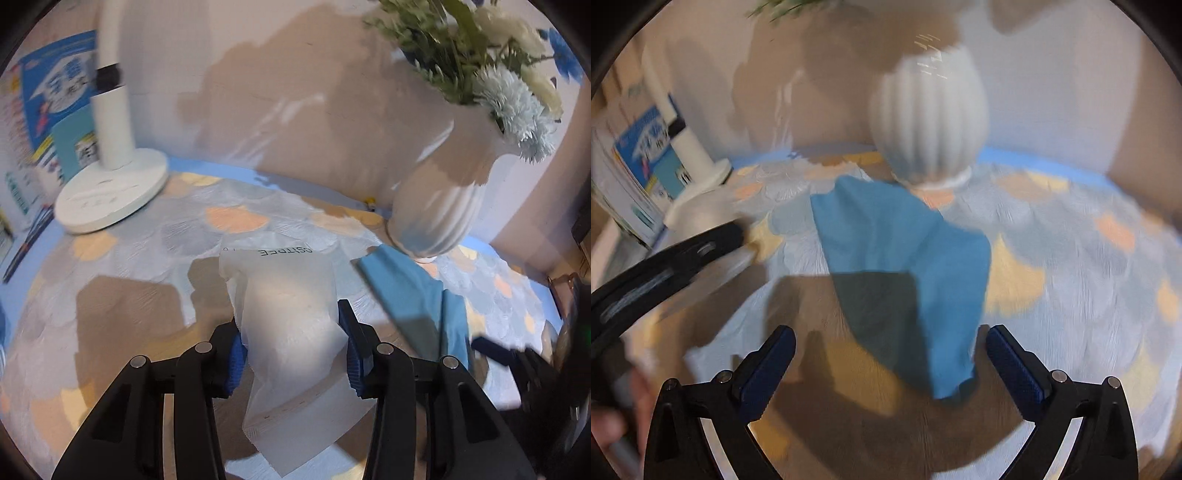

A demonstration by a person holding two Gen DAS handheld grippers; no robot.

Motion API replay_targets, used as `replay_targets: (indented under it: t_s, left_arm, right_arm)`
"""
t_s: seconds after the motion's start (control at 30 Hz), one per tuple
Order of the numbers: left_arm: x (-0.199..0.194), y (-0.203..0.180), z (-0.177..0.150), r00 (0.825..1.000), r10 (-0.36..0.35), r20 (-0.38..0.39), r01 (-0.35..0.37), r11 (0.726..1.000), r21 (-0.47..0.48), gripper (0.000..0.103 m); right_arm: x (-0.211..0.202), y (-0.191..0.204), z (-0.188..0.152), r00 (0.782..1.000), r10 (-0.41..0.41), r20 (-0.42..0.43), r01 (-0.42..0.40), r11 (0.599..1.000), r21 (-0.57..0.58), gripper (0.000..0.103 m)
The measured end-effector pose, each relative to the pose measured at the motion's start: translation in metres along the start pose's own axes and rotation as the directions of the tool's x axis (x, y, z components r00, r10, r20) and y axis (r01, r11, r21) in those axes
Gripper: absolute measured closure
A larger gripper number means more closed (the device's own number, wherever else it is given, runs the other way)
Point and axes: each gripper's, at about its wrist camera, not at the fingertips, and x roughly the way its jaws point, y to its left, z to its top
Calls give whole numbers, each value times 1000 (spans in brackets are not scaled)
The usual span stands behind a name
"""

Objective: Organize soft objects

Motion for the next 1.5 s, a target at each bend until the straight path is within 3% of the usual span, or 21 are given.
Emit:
replay_targets:
  t_s: [0.07,0.17,0.23,0.3,0.33,0.4,0.47,0.6,0.73,0.87,0.97,1.1,1.2,1.23,1.27,1.3,1.33,1.43,1.5]
  left_arm:
    - [1,3,-1,1000,2,7,-2,1000,-17,62]
    - [3,5,2,996,-86,3,86,995,-54,62]
    - [7,-1,0,996,-92,-10,91,995,-46,62]
    - [6,-9,-2,999,-45,-7,45,999,-11,62]
    - [2,-13,-3,1000,-27,4,27,1000,4,62]
    - [-8,-18,-2,999,-23,46,22,999,26,62]
    - [-17,-21,-1,996,-30,79,27,999,42,62]
    - [-21,-24,-2,994,-7,105,3,999,47,62]
    - [-40,-31,-10,982,-70,178,60,996,62,62]
    - [-56,-43,-46,980,-108,170,94,992,88,62]
    - [-67,-49,-93,985,-137,102,132,990,56,62]
    - [-112,-64,-122,958,-162,235,138,984,116,62]
    - [-111,-75,-138,974,-141,177,118,984,136,62]
    - [-112,-78,-140,975,-136,178,109,982,153,62]
    - [-118,-82,-144,970,-143,198,108,978,177,62]
    - [-119,-84,-145,968,-149,204,110,976,190,62]
    - [-118,-85,-145,968,-152,199,113,974,195,62]
    - [-110,-81,-141,974,-155,164,126,976,177,62]
    - [-109,-74,-138,973,-163,162,140,979,145,62]
  right_arm:
    - [12,9,10,1000,-20,7,20,999,-29,0]
    - [28,16,23,997,-83,-3,83,996,-29,3]
    - [29,15,28,997,-72,25,72,997,-6,21]
    - [26,12,30,994,-96,53,96,995,10,45]
    - [23,8,30,993,-95,67,93,995,29,52]
    - [19,0,29,991,-103,90,97,993,64,85]
    - [12,-5,26,990,-85,112,74,993,95,96]
    - [-14,-12,10,984,-23,177,2,993,117,97]
    - [-54,-16,-32,973,66,222,-91,990,105,97]
    - [-89,-20,-90,976,87,200,-109,989,102,97]
    - [-115,-22,-129,979,97,179,-114,990,88,97]
    - [-140,-30,-174,982,143,121,-156,982,107,97]
    - [-148,-30,-194,984,159,83,-167,981,101,95]
    - [-150,-27,-200,984,161,74,-167,982,87,92]
    - [-151,-25,-205,985,159,63,-164,984,73,80]
    - [-150,-24,-208,987,150,50,-153,986,70,52]
    - [-147,-24,-210,991,130,28,-132,988,79,43]
    - [-150,-23,-212,991,120,62,-125,989,83,39]
    - [-148,-19,-207,996,69,63,-73,995,61,39]
